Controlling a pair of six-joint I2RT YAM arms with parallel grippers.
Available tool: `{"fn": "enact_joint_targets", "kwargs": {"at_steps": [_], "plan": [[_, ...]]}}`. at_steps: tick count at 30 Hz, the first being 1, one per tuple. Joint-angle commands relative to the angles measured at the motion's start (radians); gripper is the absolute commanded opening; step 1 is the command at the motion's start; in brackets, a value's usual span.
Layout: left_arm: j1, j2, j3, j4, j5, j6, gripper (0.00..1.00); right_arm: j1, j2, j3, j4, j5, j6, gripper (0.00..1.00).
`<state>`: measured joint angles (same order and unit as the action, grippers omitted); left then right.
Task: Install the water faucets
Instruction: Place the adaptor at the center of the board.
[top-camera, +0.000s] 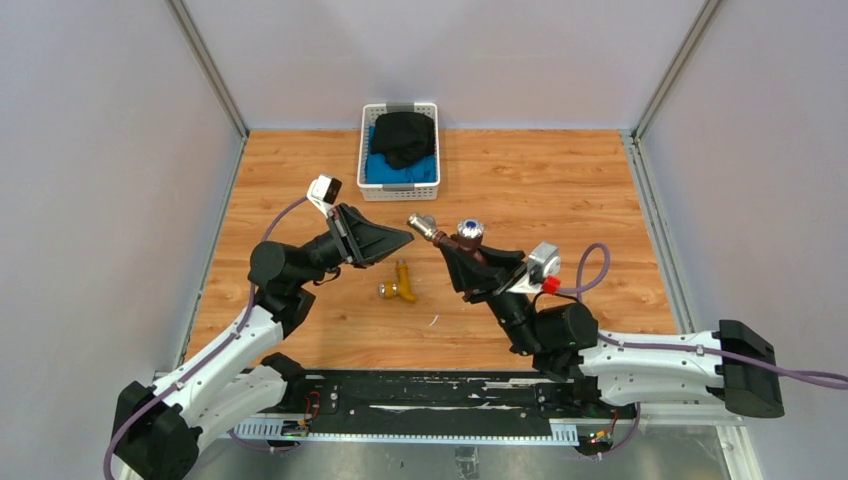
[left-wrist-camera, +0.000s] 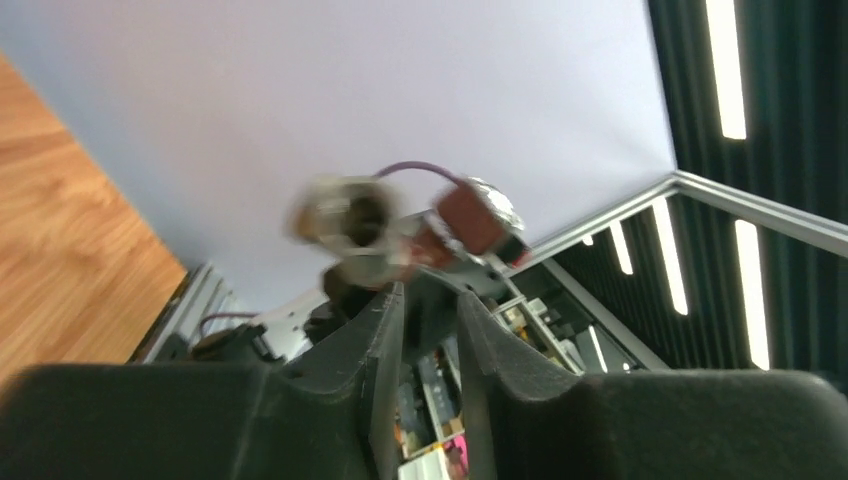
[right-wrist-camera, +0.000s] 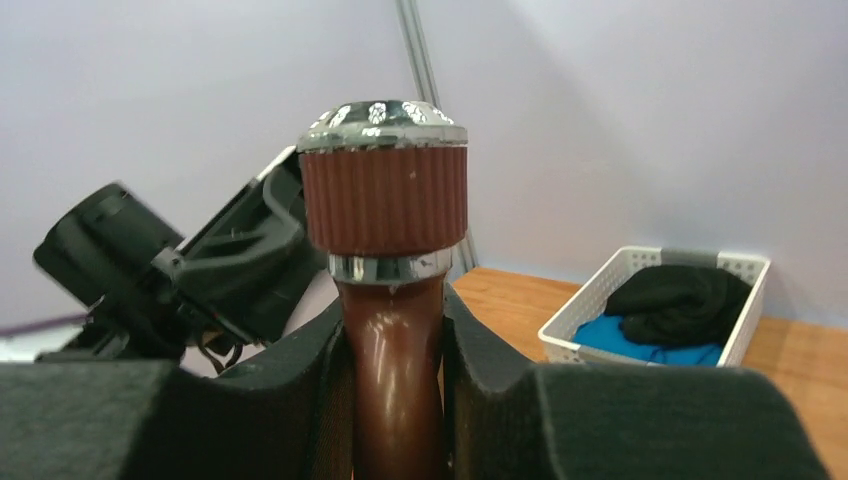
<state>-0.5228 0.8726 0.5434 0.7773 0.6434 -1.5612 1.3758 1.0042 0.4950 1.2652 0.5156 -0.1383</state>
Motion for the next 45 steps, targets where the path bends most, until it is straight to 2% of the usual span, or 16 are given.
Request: {"fn": "enact_joint_targets", "kwargs": {"at_steps": [1,4,11,15,17,18,22,24,25,26,28,31,34,36,37,45], "plan": [[-0.008,-0.036,-0.023,0.23,-0.089,0.0,0.0,-0.082,-0.064,-0.002,-0.122,-0.042,0.349,0.0],[-0.008,-0.03,-0.025,0.233,-0.095,0.003,0.0,-0.096,-0.086,0.017,-0.202,-0.085,0.374,0.0],[-0.008,-0.02,-0.017,0.18,-0.074,0.025,0.0,-0.097,-0.11,-0.003,-0.244,-0.07,0.341,0.0],[-0.008,-0.046,0.004,0.031,-0.036,0.127,0.0,-0.118,-0.139,-0.007,-0.292,-0.062,0.333,0.0],[-0.008,-0.068,0.042,-0.158,0.003,0.26,0.0,-0.131,-0.163,0.006,-0.348,-0.058,0.334,0.0],[-0.008,-0.077,0.069,-0.268,0.025,0.361,0.04,-0.142,-0.176,0.015,-0.386,-0.06,0.338,0.0],[-0.009,-0.11,0.148,-0.598,0.02,0.687,0.47,-0.219,-0.251,0.105,-0.666,-0.117,0.419,0.0],[-0.028,-0.149,0.153,-0.643,-0.045,0.801,0.84,-0.261,-0.282,0.136,-0.754,-0.155,0.456,0.0],[-0.048,-0.176,0.152,-0.667,-0.102,0.891,0.96,-0.285,-0.29,0.158,-0.806,-0.172,0.47,0.0],[-0.072,-0.201,0.146,-0.676,-0.15,0.963,0.99,-0.298,-0.297,0.179,-0.844,-0.186,0.48,0.0],[-0.118,-0.238,0.145,-0.697,-0.23,1.104,1.0,-0.316,-0.304,0.206,-0.891,-0.207,0.495,0.0],[-0.214,-0.205,0.176,-0.733,-0.304,1.274,1.0,-0.326,-0.295,0.258,-0.955,-0.225,0.511,0.0],[-0.434,-0.126,0.247,-0.849,-0.555,1.543,1.0,-0.33,-0.274,0.294,-0.984,-0.244,0.529,0.0],[-0.572,-0.071,0.286,-0.863,-0.739,1.727,1.0,-0.33,-0.262,0.311,-0.993,-0.255,0.534,0.0],[-0.609,-0.048,0.299,-0.855,-0.776,1.783,1.0,-0.33,-0.256,0.318,-0.996,-0.256,0.536,0.0],[-0.631,0.055,0.359,-0.782,-0.781,1.861,1.0,-0.331,-0.243,0.335,-0.992,-0.266,0.544,0.0]]}}
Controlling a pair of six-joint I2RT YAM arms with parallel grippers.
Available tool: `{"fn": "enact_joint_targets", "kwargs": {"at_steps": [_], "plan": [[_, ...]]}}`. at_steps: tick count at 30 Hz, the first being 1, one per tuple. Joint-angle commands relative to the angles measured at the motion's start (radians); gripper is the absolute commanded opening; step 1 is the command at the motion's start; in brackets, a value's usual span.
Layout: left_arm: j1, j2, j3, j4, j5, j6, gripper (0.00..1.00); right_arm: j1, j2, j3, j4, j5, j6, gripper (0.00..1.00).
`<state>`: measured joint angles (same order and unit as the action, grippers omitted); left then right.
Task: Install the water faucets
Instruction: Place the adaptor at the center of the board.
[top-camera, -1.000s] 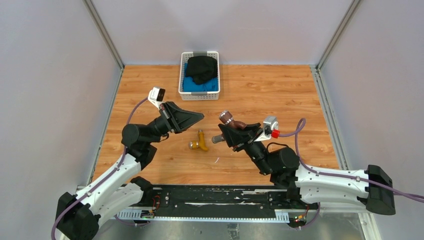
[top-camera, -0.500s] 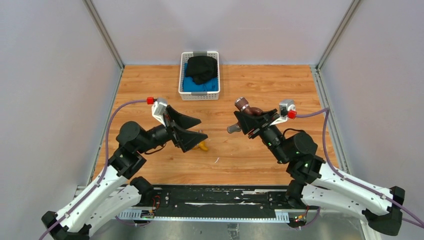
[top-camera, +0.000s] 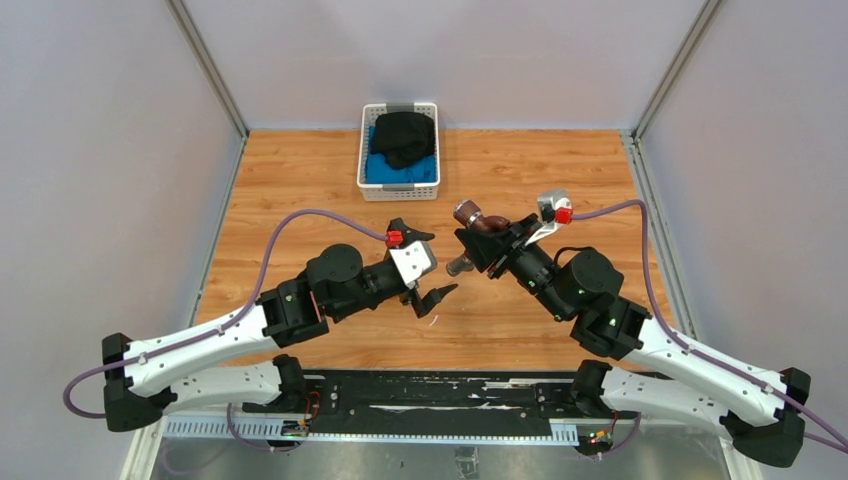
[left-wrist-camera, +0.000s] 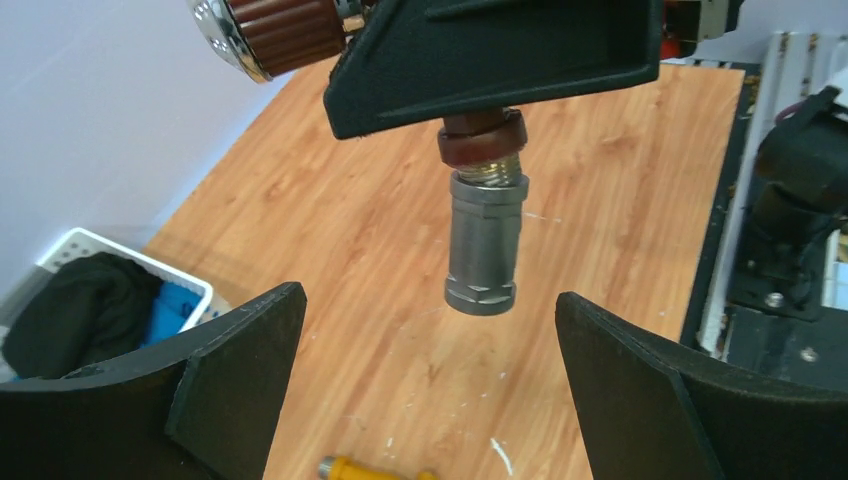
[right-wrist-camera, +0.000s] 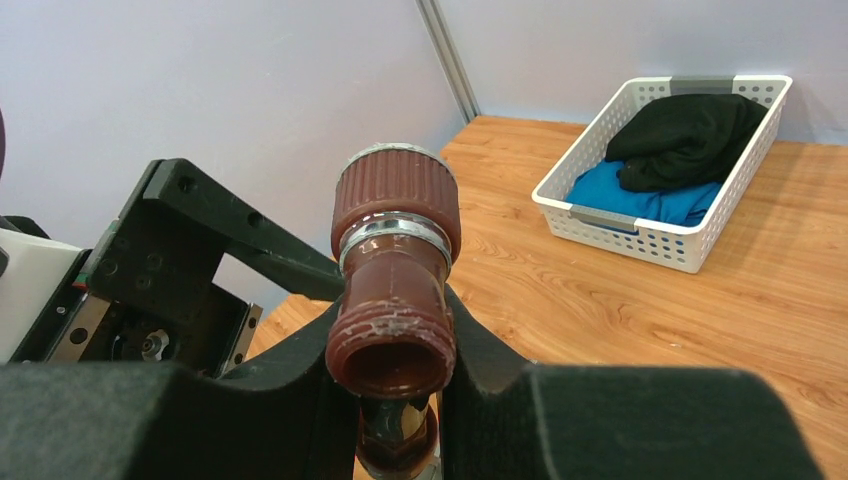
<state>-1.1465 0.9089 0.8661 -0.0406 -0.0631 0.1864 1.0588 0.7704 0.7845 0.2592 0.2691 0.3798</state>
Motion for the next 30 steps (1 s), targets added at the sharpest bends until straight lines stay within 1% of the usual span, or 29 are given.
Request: {"fn": "enact_joint_targets", "kwargs": {"at_steps": [1,3,6,8,12,13,16,19,21,22,23,24,25,28,30], "plan": [[-0.008,0.029,0.038,0.036,-0.057,0.108,1.0,-0.014,-0.01,0.045,0.015,-0.02,0.028,0.0],[-0.009,0.055,0.047,0.061,-0.044,0.098,1.0,-0.014,-0.012,0.045,0.015,-0.02,0.029,0.0],[-0.009,0.093,0.06,0.064,-0.014,0.073,0.96,-0.014,-0.014,0.043,0.017,-0.02,0.031,0.0],[-0.009,0.096,0.058,0.085,0.011,0.045,0.87,-0.014,-0.013,0.041,0.016,-0.019,0.034,0.0],[-0.009,0.098,0.055,0.121,0.034,-0.002,0.65,-0.014,-0.01,0.036,0.021,-0.026,0.043,0.0],[-0.009,0.103,0.057,0.121,0.034,-0.007,0.62,-0.014,-0.011,0.036,0.022,-0.028,0.044,0.0],[-0.009,0.119,0.065,0.123,0.042,-0.025,0.58,-0.014,-0.009,0.035,0.022,-0.03,0.046,0.0],[-0.009,0.131,0.069,0.132,0.052,-0.049,0.47,-0.014,-0.01,0.031,0.022,-0.037,0.053,0.0],[-0.009,0.138,0.072,0.133,0.057,-0.059,0.36,-0.014,-0.009,0.029,0.023,-0.04,0.058,0.0],[-0.009,0.139,0.072,0.134,0.057,-0.065,0.29,-0.014,-0.011,0.029,0.023,-0.041,0.059,0.0],[-0.009,0.138,0.073,0.134,0.057,-0.071,0.2,-0.014,-0.012,0.027,0.023,-0.041,0.056,0.0],[-0.009,0.136,0.071,0.133,0.079,-0.075,0.05,-0.014,-0.016,0.025,0.025,-0.043,0.049,0.0],[-0.009,0.128,0.069,0.131,0.092,-0.079,0.0,-0.014,-0.02,0.02,0.031,-0.052,0.035,0.0],[-0.008,0.093,0.058,0.118,0.15,-0.096,0.0,-0.025,-0.038,-0.007,0.073,-0.123,-0.044,0.0],[-0.003,0.067,0.055,0.093,0.207,-0.109,0.0,-0.041,-0.06,-0.025,0.089,-0.203,-0.114,0.0]]}}
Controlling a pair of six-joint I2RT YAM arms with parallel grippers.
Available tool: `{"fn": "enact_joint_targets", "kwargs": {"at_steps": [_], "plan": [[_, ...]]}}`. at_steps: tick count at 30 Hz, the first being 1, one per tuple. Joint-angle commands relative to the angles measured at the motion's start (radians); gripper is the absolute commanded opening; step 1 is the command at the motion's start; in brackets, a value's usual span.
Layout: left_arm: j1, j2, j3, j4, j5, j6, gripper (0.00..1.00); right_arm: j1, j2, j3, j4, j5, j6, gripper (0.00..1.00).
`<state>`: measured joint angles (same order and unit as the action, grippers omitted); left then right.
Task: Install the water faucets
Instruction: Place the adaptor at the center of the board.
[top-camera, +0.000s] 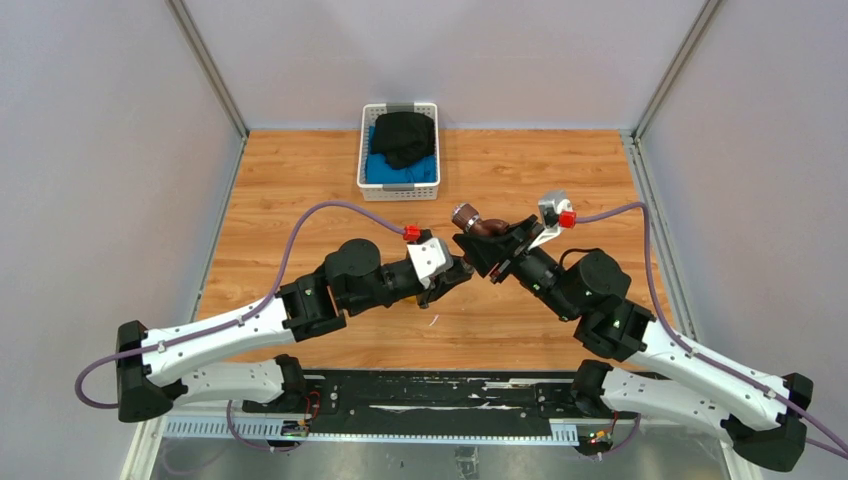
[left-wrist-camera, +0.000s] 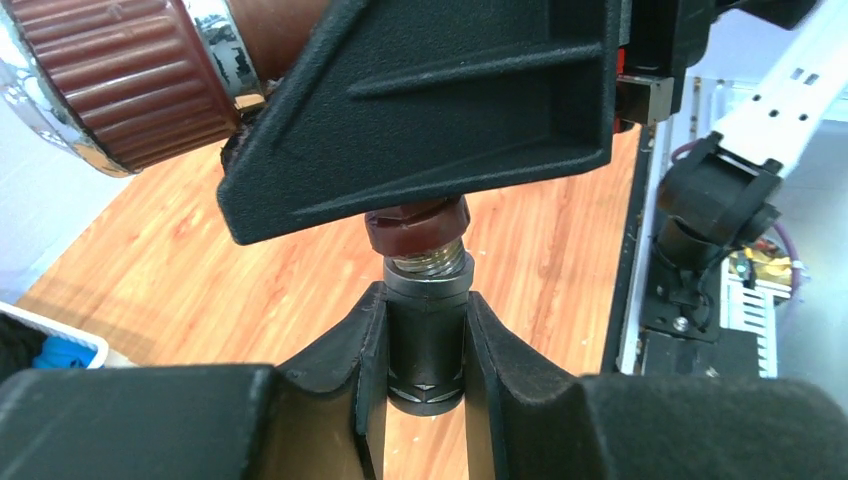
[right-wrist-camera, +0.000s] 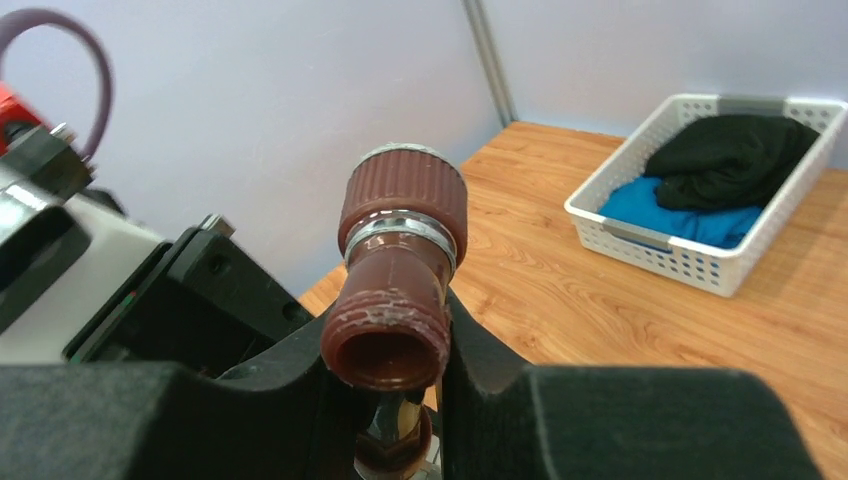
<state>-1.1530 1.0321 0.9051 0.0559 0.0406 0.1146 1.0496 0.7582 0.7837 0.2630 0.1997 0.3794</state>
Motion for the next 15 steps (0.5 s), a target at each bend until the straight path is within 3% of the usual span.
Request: {"fn": "enact_joint_targets", "kwargs": {"at_steps": [1,7,15], "plan": [[0.008,-0.074,0.011,-0.01,0.142,-0.046,0.0,-0.037,-0.063,-0.034,0.084,-0.161,-0.131,0.0],[0.129,-0.153,-0.056,0.062,0.462,-0.217,0.0,-0.087,-0.177,-0.085,0.113,-0.488,-0.241,0.0],[0.185,-0.156,-0.087,0.108,0.628,-0.335,0.0,-0.09,-0.2,0.037,-0.015,-0.741,-0.293,0.0]]}}
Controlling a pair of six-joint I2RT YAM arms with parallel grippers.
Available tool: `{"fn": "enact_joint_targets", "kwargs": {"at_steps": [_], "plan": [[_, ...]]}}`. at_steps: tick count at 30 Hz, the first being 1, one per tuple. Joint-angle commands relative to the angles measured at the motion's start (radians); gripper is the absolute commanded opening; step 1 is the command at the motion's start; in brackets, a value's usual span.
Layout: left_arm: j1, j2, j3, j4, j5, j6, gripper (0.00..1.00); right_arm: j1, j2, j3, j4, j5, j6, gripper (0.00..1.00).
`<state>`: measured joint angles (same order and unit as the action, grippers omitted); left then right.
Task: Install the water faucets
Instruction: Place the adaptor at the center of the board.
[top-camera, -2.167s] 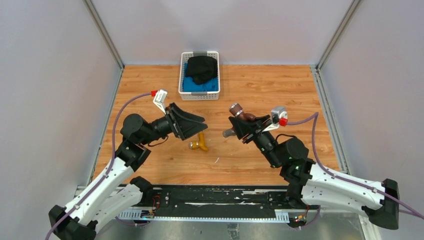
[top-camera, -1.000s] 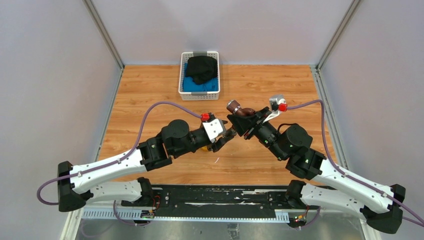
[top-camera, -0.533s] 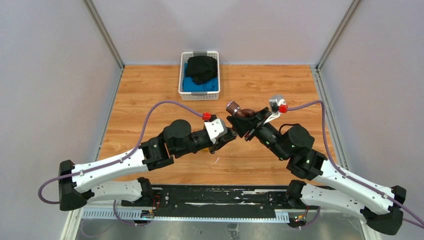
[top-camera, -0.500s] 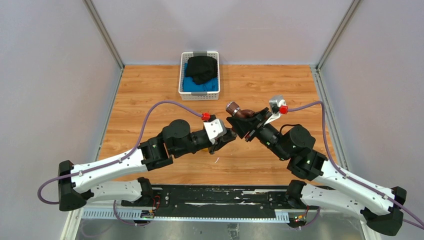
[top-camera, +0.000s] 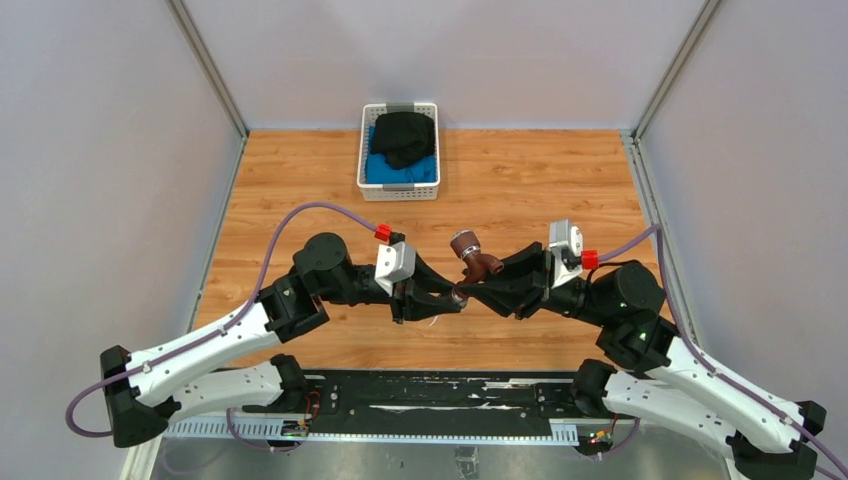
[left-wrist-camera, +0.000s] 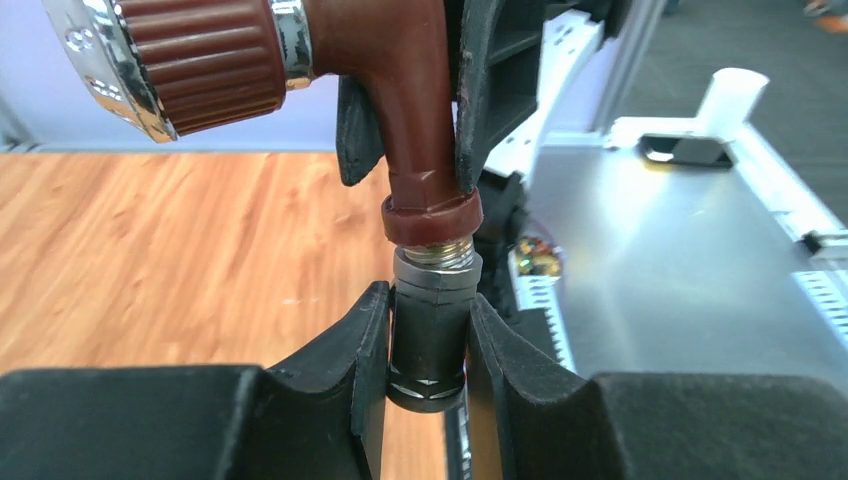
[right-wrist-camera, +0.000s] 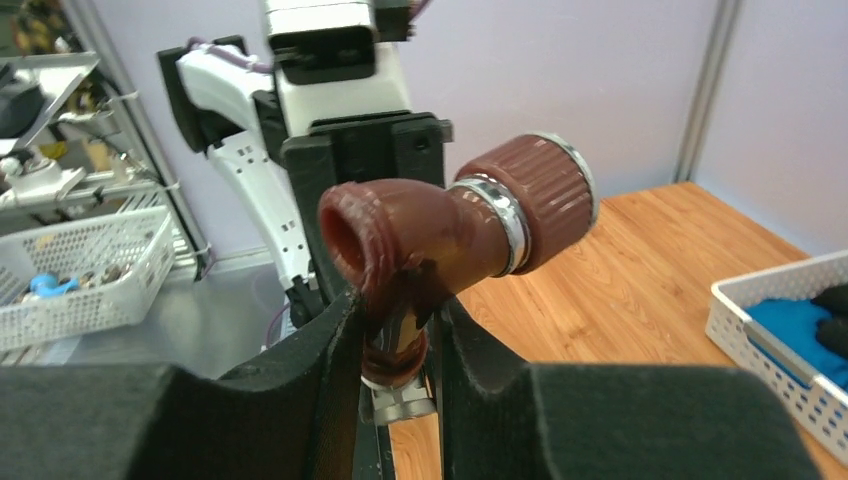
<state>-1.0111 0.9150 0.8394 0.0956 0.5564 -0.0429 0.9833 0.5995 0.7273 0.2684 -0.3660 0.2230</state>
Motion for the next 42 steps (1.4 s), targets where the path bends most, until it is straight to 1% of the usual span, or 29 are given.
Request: {"fn": "enact_joint_targets", "kwargs": {"at_steps": [1,3,5,7,10,11,12,13,14,16,18,21,25,28,30,35,40,42], "plan": [[0.049,-0.042,-0.028,0.1,0.132,-0.202,0.0,-0.024,-0.034,0.114,-0.05,-0.205,-0.144,0.0],[0.06,-0.053,-0.032,0.141,0.159,-0.233,0.0,-0.025,-0.012,0.154,-0.116,-0.249,-0.165,0.0],[0.062,-0.069,-0.028,0.137,0.144,-0.234,0.0,-0.025,0.006,0.17,-0.142,-0.241,-0.156,0.0],[0.062,-0.084,-0.021,0.111,0.071,-0.216,0.0,-0.024,0.015,0.149,-0.078,-0.168,-0.089,0.0],[0.062,-0.103,-0.021,0.056,-0.075,-0.163,0.0,-0.024,0.033,0.128,-0.032,0.036,0.027,0.0],[0.062,-0.104,-0.02,0.039,-0.125,-0.149,0.0,-0.025,0.041,0.127,-0.027,0.074,0.047,0.02],[0.061,-0.103,-0.018,0.025,-0.17,-0.135,0.0,-0.025,0.051,0.127,-0.026,0.101,0.07,0.09],[0.06,-0.102,-0.018,0.019,-0.202,-0.125,0.0,-0.025,0.061,0.132,-0.026,0.121,0.094,0.2],[0.06,-0.101,-0.021,0.018,-0.237,-0.12,0.0,-0.024,0.07,0.133,-0.023,0.137,0.121,0.26],[0.056,-0.098,-0.025,0.017,-0.286,-0.099,0.0,-0.025,0.092,0.141,-0.023,0.17,0.184,0.43],[0.051,-0.107,-0.033,0.016,-0.336,-0.071,0.0,-0.025,0.112,0.154,-0.04,0.224,0.255,0.55],[0.046,-0.125,-0.038,0.007,-0.401,-0.019,0.0,-0.025,0.14,0.182,-0.073,0.281,0.289,0.67],[0.046,-0.144,-0.035,-0.029,-0.453,0.041,0.0,-0.034,0.187,0.255,-0.179,0.429,0.351,0.71],[0.046,-0.149,-0.033,-0.044,-0.457,0.073,0.0,-0.05,0.226,0.28,-0.199,0.484,0.416,0.72],[0.046,-0.143,-0.03,-0.054,-0.457,0.077,0.0,-0.06,0.252,0.285,-0.188,0.491,0.456,0.72],[0.046,-0.132,-0.023,-0.069,-0.458,0.075,0.0,-0.066,0.315,0.269,-0.045,0.402,0.481,0.74],[0.045,-0.124,-0.023,-0.071,-0.446,0.069,0.0,-0.064,0.365,0.248,0.068,0.388,0.508,0.76],[0.045,-0.12,-0.023,-0.071,-0.443,0.064,0.0,-0.064,0.392,0.249,0.097,0.391,0.515,0.73]]}}
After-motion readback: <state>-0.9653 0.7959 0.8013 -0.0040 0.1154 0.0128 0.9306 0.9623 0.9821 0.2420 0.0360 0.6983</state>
